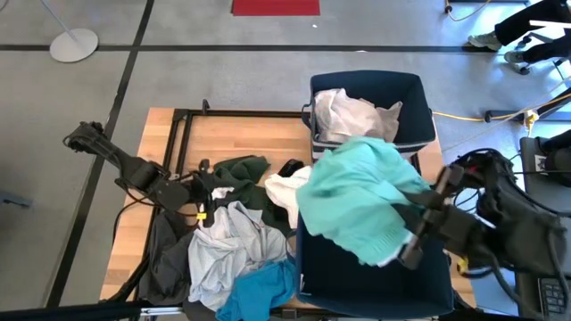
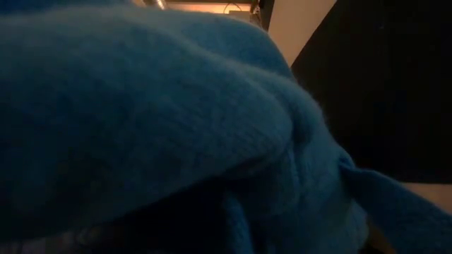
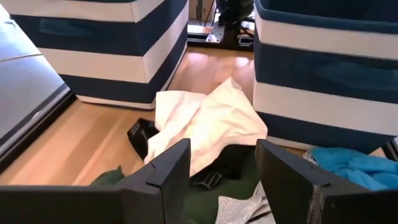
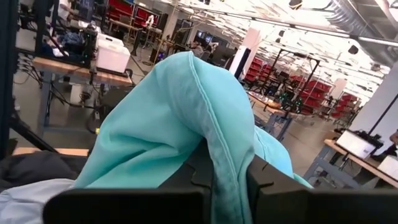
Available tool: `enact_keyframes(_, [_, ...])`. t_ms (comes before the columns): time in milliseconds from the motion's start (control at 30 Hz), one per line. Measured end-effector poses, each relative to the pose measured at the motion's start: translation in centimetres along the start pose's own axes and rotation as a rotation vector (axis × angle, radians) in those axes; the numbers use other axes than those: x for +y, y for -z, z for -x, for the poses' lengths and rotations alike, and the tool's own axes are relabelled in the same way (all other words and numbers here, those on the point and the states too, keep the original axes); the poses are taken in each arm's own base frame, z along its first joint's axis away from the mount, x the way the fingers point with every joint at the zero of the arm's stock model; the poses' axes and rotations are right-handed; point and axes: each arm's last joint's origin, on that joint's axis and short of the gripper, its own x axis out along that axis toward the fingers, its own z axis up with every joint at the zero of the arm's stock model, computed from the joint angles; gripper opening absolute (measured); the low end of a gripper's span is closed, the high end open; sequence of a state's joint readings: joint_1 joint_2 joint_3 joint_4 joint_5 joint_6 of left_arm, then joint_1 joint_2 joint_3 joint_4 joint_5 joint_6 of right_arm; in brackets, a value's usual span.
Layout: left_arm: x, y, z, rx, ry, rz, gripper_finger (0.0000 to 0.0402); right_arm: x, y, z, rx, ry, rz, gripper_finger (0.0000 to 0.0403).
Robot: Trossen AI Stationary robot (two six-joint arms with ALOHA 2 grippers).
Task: Sort clothes
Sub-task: Put the light blue shorts into the bottom blue bin
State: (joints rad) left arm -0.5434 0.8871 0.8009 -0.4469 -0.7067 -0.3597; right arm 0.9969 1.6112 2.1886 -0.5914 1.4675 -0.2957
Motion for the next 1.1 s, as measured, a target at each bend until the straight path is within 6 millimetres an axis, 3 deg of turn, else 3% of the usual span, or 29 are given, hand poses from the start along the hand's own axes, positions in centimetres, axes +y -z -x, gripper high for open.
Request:
enact_keyframes(233, [-0.1,0.2,-0.1,-0.007,0.003,0.007,0.0172,1.5,1.6,3.3,-0.007,-0.022,-0.065,0.0028])
enact_keyframes(500, [-0.1,0.2,-0.1,-0.007,0.003,0.014,0.0172,3.3,4.0,5.1,-0.017,-0.117,-0.078,0.0028])
enact_keyframes(767, [-0.1,0.2,-0.1,-0.007,0.003,0.014,0.0172,5.6,8.2,4.7,0.055,-0.202,-0.078,0.0028])
enact_keyframes(1100, [-0.1,0.2,-0.1,-0.007,0.003,0.017,0.0172,7.6,15.4,2.2,0.398,-0.275,-0.032,0.0028])
